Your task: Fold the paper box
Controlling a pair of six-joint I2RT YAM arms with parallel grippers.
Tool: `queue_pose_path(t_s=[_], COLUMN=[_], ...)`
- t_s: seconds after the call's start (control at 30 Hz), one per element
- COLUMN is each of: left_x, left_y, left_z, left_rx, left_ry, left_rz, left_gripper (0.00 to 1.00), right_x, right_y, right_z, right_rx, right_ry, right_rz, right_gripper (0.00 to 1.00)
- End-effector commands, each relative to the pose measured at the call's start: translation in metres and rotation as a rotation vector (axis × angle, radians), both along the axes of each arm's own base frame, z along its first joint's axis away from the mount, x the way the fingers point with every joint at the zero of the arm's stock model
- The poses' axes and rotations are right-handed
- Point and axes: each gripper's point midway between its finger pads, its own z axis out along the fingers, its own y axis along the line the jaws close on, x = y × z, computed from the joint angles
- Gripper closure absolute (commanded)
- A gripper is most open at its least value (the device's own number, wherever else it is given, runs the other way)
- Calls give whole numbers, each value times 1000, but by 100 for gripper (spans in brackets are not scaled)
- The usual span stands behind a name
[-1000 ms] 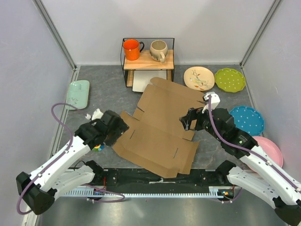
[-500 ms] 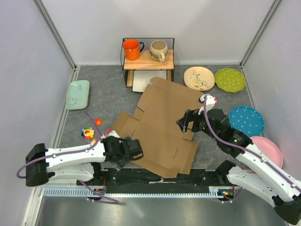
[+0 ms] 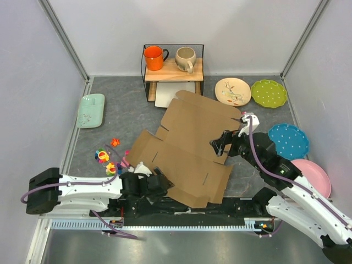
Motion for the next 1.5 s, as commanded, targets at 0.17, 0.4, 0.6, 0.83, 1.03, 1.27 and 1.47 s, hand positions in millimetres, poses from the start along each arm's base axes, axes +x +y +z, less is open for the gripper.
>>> queue_pose_path(t_s=[0.17,0.4,0.6,0.83,1.03,1.27,1.47], left_x=[31,30,29,5,3,17,66], left_y=[-17,-4,-10,-25,-51,-74,-45], left_z=[-29,-26,21,79,138,223,247], left_rx=[-253,-209,-113,-54,6,32,-66], left_ry=[-99,-123,-187,-255,-388,-645,-711], left_rz=[241,218,36,-259,-505,-749,-773], left_gripper=[47,97,98,98,98,98,98], right_x=[4,8,10,5,2,-6,-11], right_y=[-10,-4,-3,-8,-20,-28,-27], right_z=[8,4,15,94,149,167,157], right_rx=[2,15,27,84,67,82,92], right_ry=[-37,-19,-35,-160,-246,-280,-261], right_rz=[-53,-53,-53,-38,-56,-59,-42], right_gripper=[2,2,2,2,2,2,2])
